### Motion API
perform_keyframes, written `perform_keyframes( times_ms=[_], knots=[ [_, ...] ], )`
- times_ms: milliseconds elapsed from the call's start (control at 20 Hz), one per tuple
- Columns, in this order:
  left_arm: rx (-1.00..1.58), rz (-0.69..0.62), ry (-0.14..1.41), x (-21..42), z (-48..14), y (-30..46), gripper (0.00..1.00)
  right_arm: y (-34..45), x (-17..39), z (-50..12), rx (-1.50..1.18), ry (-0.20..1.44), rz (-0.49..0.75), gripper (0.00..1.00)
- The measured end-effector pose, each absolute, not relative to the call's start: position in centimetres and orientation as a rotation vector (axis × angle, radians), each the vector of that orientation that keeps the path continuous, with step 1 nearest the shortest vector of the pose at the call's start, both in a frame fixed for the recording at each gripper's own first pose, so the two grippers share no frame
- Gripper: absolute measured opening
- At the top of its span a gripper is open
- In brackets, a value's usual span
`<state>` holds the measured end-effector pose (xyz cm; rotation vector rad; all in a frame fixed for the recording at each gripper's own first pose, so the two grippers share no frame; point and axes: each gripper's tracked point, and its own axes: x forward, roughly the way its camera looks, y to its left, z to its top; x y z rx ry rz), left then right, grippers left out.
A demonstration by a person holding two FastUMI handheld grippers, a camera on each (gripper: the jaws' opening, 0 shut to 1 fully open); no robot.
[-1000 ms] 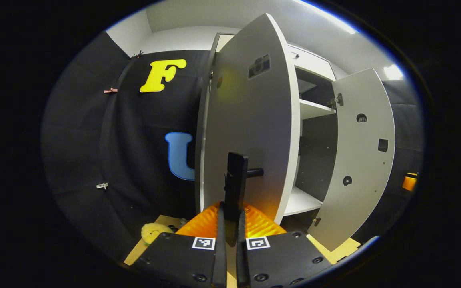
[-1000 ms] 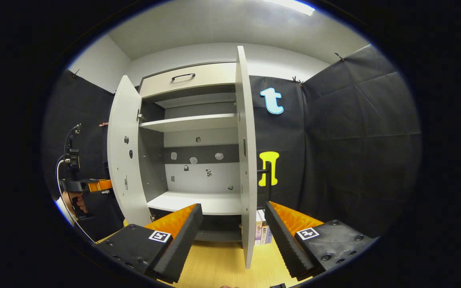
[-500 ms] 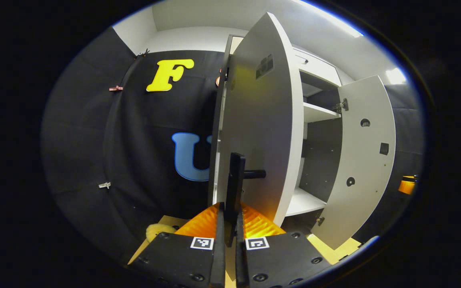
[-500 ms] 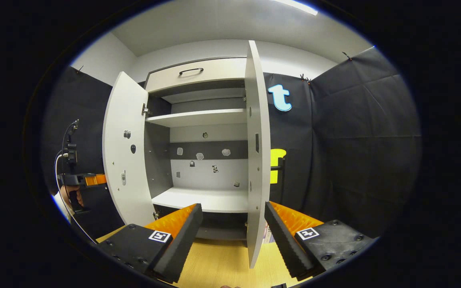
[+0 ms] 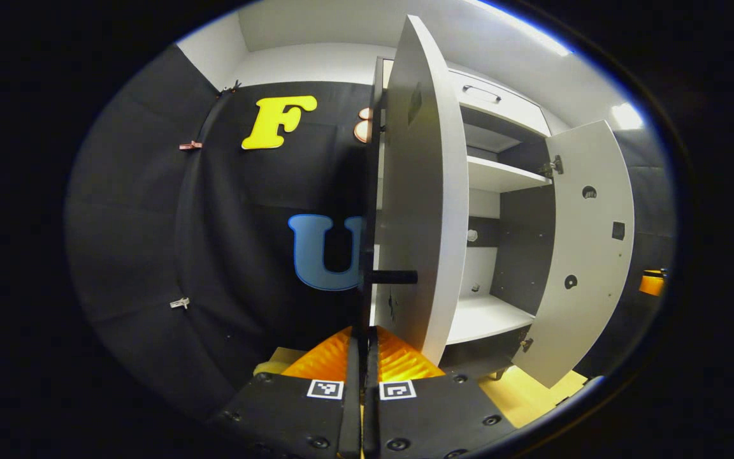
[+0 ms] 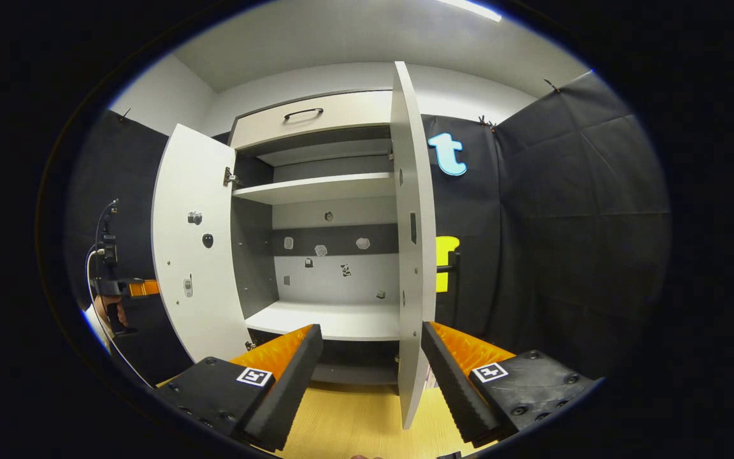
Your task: Open the right door of the double-door shoe cabinet with the right hand, and open the left door with the left hand.
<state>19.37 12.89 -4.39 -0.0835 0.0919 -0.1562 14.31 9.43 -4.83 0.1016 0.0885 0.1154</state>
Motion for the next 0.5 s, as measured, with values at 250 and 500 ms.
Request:
perform_keyframes(
  times_ms=[250,500],
  knots=[
    [-0.085,-0.159,0.107,18.6,-5.3,13.0,0.12,9.6,14.5,-4.9,0.093,0.094,0.123,0.98],
    [-0.087,-0.111,0.124,17.4,-5.6,13.5,0.16,9.4,14.6,-4.8,0.1,0.091,0.114,0.98]
  ],
)
